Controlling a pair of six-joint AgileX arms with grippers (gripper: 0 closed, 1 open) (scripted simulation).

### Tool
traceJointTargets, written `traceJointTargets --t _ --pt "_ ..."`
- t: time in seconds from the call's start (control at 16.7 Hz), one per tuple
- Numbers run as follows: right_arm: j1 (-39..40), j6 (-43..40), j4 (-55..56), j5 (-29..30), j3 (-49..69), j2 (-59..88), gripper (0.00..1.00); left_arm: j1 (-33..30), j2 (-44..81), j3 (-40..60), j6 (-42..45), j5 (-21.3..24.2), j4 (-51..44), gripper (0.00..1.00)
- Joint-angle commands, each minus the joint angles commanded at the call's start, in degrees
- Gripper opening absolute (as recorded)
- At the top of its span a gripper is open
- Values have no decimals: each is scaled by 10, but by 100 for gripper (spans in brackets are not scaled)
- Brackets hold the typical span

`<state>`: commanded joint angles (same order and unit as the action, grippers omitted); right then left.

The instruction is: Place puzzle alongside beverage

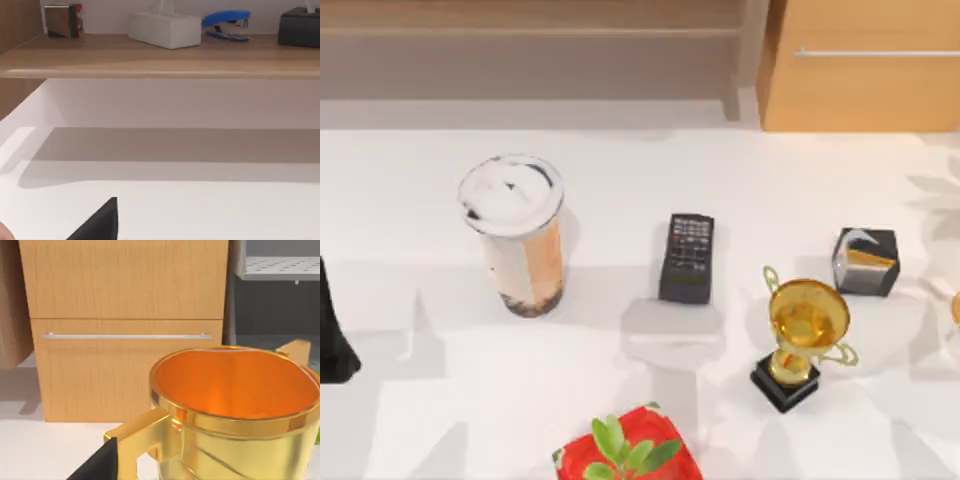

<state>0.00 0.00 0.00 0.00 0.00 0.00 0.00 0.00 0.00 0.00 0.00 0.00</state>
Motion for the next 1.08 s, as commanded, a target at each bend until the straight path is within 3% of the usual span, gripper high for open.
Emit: traceJointTargets --t 0.24,0.42,0.66,1.08 --pt "0 0 0 0 0 0 100 -7 19 18 0 -7 3 100" --pt "0 0 0 0 0 0 100 -30 92 90 1 -29 12 100" --pt "0 0 0 0 0 0 100 -79 268 257 3 -75 32 100" --pt "0 0 0 0 0 0 100 -181 680 616 6 -169 71 100"
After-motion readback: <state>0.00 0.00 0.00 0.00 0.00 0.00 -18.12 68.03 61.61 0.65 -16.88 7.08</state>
